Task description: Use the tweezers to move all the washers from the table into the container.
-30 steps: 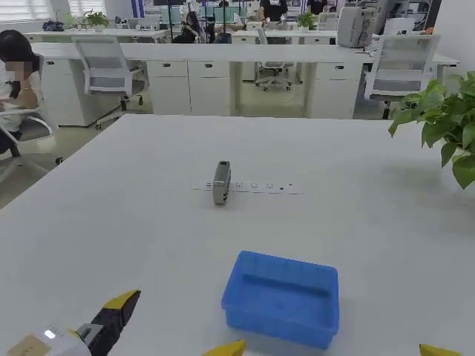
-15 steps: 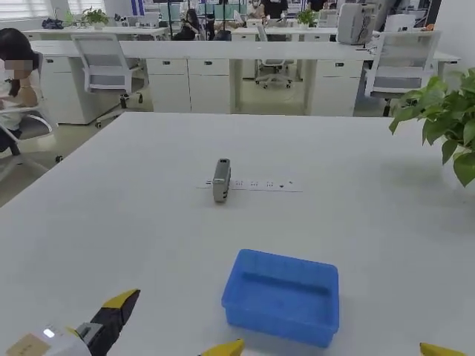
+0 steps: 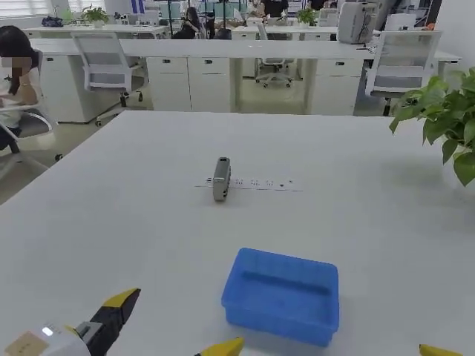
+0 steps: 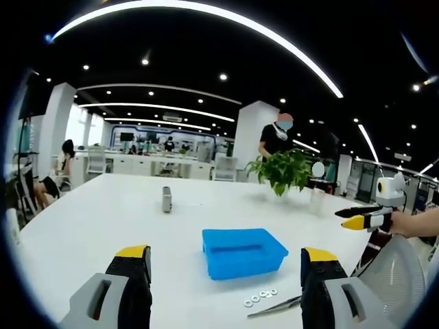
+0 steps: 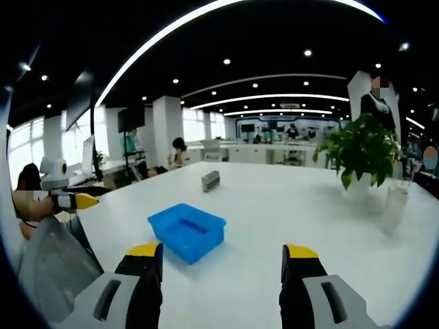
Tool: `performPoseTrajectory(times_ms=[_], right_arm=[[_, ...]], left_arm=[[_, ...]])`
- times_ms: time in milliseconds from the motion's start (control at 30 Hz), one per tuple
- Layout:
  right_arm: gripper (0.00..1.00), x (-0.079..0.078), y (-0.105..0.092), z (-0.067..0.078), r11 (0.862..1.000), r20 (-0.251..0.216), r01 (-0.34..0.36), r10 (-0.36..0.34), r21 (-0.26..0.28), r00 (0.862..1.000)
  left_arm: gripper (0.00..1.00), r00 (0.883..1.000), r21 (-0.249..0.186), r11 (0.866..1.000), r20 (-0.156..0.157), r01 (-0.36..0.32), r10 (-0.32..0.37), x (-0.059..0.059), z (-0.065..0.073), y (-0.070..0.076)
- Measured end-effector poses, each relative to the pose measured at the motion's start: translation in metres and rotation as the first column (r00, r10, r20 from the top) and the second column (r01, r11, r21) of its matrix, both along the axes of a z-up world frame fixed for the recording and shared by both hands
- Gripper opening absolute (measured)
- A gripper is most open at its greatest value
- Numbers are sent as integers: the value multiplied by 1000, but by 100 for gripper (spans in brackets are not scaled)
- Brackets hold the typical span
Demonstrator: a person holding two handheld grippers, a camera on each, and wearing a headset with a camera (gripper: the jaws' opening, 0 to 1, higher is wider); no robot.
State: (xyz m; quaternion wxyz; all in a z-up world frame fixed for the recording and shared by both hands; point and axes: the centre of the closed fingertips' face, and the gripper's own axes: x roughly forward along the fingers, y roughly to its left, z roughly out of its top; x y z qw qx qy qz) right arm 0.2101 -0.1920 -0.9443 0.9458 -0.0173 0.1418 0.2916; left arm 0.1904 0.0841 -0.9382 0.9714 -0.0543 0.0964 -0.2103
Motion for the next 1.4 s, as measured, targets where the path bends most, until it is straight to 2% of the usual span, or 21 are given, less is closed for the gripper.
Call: performPoseTrajectory(times_ms=[433, 667, 733, 867, 967, 1033, 1100, 1200, 1267, 1400], right_arm=[[68, 0, -2, 1, 1000, 10, 13, -13, -5, 1000], [67, -1, 2, 1, 1000, 13, -14, 14, -18, 1000], [67, -1, 2, 2, 1000, 20, -14, 14, -18, 1000], [67, 0, 1, 4, 1000, 23, -14, 14, -9, 1000], [66, -1, 2, 0, 999, 11, -22, 22, -23, 1000], [66, 0, 2, -3, 998, 8, -31, 32, -47, 999], [65, 0, 3, -8, 997, -15, -39, 38, -67, 999], [64, -3, 6, -19, 993, -64, -71, 65, -93, 996], [64, -5, 10, -23, 990, -80, -94, 85, -106, 993], [62, -7, 12, -24, 986, -84, -109, 99, -123, 992]], left_arm=[[91, 1000, 8, 1000, -11, 2, -2, 0, -2, 0], [91, 999, 9, 1000, -23, -27, 27, 2, -5, 6], [91, 999, -6, 999, -26, -40, 40, 3, -4, 8], [91, 998, 0, 998, -32, -56, 56, 4, -6, 11], [90, 997, 18, 998, -45, -66, 67, 4, -9, 13], [91, 996, 12, 998, -53, -67, 67, 5, -10, 13], [91, 997, -6, 998, -49, -60, 60, 4, -8, 12], [92, 996, -2, 998, -60, -66, 66, 5, -10, 13], [92, 996, -3, 998, -64, -68, 68, 5, -11, 14], [93, 995, -4, 998, -69, -67, 66, 5, -13, 14]])
